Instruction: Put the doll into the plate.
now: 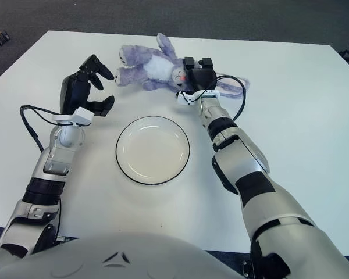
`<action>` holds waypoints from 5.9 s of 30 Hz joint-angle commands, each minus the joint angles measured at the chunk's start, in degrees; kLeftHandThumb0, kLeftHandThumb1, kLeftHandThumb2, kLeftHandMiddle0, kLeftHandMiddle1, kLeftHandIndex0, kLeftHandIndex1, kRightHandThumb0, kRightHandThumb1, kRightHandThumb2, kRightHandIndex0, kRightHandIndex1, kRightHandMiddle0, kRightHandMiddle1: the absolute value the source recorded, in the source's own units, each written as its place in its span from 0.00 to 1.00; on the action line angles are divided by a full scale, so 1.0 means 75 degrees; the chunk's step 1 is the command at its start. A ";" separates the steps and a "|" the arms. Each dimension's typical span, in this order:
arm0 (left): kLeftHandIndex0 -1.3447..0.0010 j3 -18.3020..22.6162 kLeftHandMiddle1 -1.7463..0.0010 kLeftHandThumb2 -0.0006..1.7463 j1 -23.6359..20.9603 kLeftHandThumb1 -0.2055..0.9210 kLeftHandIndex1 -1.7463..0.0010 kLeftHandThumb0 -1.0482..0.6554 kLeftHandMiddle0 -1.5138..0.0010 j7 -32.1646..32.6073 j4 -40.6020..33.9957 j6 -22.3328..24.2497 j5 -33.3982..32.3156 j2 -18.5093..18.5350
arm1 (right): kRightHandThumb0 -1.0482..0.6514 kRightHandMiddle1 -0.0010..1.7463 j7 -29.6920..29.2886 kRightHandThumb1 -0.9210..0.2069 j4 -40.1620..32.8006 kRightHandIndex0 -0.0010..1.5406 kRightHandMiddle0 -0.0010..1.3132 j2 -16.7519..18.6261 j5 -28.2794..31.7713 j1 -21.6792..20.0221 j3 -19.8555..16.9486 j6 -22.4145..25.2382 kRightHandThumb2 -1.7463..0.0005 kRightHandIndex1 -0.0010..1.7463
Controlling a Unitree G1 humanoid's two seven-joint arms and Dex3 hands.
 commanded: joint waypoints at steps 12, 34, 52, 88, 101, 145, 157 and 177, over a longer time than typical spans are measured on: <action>0.62 -0.0005 0.00 0.90 0.0108 0.28 0.01 0.61 0.47 0.0032 -0.0106 0.0036 0.0056 0.0027 | 0.26 0.82 0.1537 0.44 0.0347 0.01 0.00 0.0208 0.0826 -0.0083 -0.0315 -0.0554 0.43 0.80; 0.63 -0.0018 0.00 0.89 0.0205 0.29 0.00 0.61 0.47 0.0064 -0.0232 0.0166 0.0116 -0.0059 | 0.60 1.00 0.1055 0.65 0.0737 0.47 0.46 0.0653 0.1717 0.0180 -0.1171 -0.0028 0.21 0.84; 0.60 0.0011 0.00 0.86 0.0289 0.33 0.00 0.61 0.54 -0.0033 -0.0333 0.0270 0.0012 -0.0039 | 0.62 1.00 0.0057 0.83 0.0800 0.61 0.52 0.0474 0.1537 0.0416 -0.0963 -0.0438 0.09 0.82; 0.59 0.0170 0.00 0.82 0.0299 0.38 0.00 0.61 0.62 -0.0021 -0.0206 0.0366 -0.0082 0.0037 | 0.62 1.00 0.5219 0.88 -0.1842 0.61 0.52 -0.1018 0.2908 0.0017 -0.1943 0.1330 0.03 0.91; 0.59 0.0147 0.00 0.82 0.0258 0.38 0.00 0.61 0.63 -0.0006 -0.0162 0.0710 0.0043 -0.0021 | 0.62 1.00 0.6765 0.91 -0.3694 0.63 0.54 -0.1576 0.3109 0.0180 -0.2148 0.2273 0.01 0.91; 0.59 -0.0008 0.00 0.81 -0.0281 0.39 0.00 0.61 0.63 0.0205 0.0897 0.1154 0.0118 0.0004 | 0.62 0.97 0.8953 0.89 -0.7981 0.59 0.54 -0.2566 0.4184 0.1509 -0.2832 0.2662 0.00 1.00; 0.59 -0.0027 0.00 0.82 -0.0367 0.39 0.00 0.61 0.63 0.0252 0.1049 0.1124 0.0097 0.0014 | 0.61 0.83 0.9301 0.96 -0.9047 0.62 0.68 -0.2555 0.4465 0.2171 -0.2774 0.2752 0.00 1.00; 0.59 -0.0078 0.00 0.82 -0.0401 0.38 0.00 0.61 0.62 0.0282 0.1095 0.1112 0.0119 0.0020 | 0.61 0.92 0.9361 0.91 -1.0321 0.60 0.59 -0.2374 0.4471 0.2906 -0.2343 0.3381 0.00 1.00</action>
